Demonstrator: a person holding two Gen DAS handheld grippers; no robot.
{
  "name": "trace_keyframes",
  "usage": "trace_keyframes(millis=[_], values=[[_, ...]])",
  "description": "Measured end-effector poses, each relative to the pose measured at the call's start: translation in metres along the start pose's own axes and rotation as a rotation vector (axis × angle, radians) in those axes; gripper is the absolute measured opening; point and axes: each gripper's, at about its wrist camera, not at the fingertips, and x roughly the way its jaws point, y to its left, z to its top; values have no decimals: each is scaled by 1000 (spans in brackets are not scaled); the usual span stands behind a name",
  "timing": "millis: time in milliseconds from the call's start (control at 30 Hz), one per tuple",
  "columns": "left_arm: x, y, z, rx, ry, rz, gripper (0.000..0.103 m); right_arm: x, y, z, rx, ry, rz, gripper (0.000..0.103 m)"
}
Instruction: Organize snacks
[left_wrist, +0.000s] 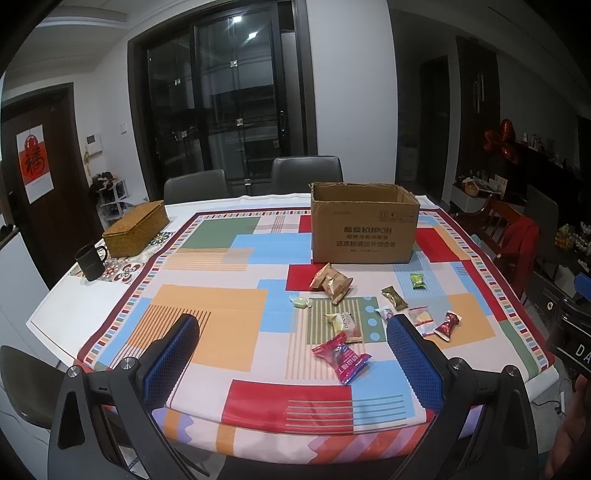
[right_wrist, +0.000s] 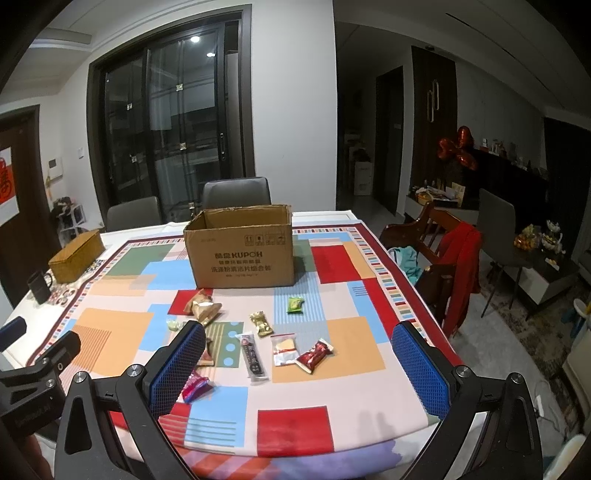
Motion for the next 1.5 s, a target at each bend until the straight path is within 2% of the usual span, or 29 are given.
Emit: trace_keyframes(millis=[1200,1500], values=[[-2,2,2,-2,-7,-9,103,-4,-3,0,0,-7,1,102],[-2,2,6,-3,-9,-10,103,-9,-9,9,-4,-18,-6,102]])
